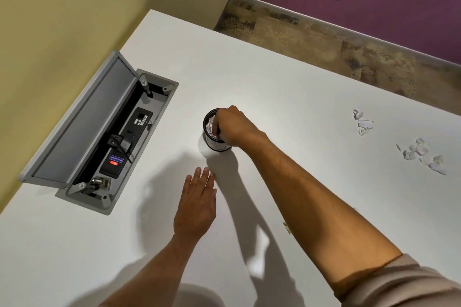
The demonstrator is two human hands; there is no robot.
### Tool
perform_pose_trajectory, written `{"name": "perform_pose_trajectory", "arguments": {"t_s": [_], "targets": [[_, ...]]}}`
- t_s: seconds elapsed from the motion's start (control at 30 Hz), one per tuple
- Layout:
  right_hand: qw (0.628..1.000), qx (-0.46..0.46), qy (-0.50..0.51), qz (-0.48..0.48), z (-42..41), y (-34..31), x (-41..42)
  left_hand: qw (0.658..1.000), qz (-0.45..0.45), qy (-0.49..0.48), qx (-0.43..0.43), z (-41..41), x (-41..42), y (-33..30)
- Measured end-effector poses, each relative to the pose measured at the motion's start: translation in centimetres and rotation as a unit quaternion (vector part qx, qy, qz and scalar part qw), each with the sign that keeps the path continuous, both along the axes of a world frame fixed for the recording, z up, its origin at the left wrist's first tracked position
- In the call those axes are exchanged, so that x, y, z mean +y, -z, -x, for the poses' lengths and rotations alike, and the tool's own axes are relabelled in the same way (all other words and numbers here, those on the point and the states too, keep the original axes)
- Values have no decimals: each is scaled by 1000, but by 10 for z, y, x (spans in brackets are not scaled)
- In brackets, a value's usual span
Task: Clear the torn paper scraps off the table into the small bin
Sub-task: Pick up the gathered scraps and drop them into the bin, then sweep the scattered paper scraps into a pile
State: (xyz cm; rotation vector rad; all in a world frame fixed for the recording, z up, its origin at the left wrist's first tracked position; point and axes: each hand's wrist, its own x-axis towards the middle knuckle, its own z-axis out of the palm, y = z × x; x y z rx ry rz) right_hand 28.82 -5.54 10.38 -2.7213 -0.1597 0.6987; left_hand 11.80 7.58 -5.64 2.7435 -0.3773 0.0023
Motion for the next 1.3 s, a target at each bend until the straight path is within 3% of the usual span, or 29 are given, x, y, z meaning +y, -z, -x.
{"name": "perform_pose_trajectory", "arguments": {"t_s": [0.23, 0.4, 0.53, 0.67, 0.8, 0.9, 1.3], "targets": [[974, -150, 126, -111, 50, -9, -36, 1000, -11, 15, -10, 0, 0, 4], [940, -138, 251, -186, 130, 5, -85, 1000, -12, 13, -9, -2, 0, 2], [941, -126, 292, -116, 206, 47, -134, 997, -74, 21, 16, -3, -3, 0], [912, -203, 349, -77, 281, 88, -172, 997, -52, 5, 48, 3, -10, -7], [901, -175, 397, -6, 340, 116, -202, 988, -38, 140, 55, 38, -28, -10], [918, -133, 364, 82, 374, 139, -211, 973, -77, 204, 80, 74, -58, -12], [926, -148, 331, 106, 382, 144, -217, 963, -108, 230, 90, 82, -223, -16]]}}
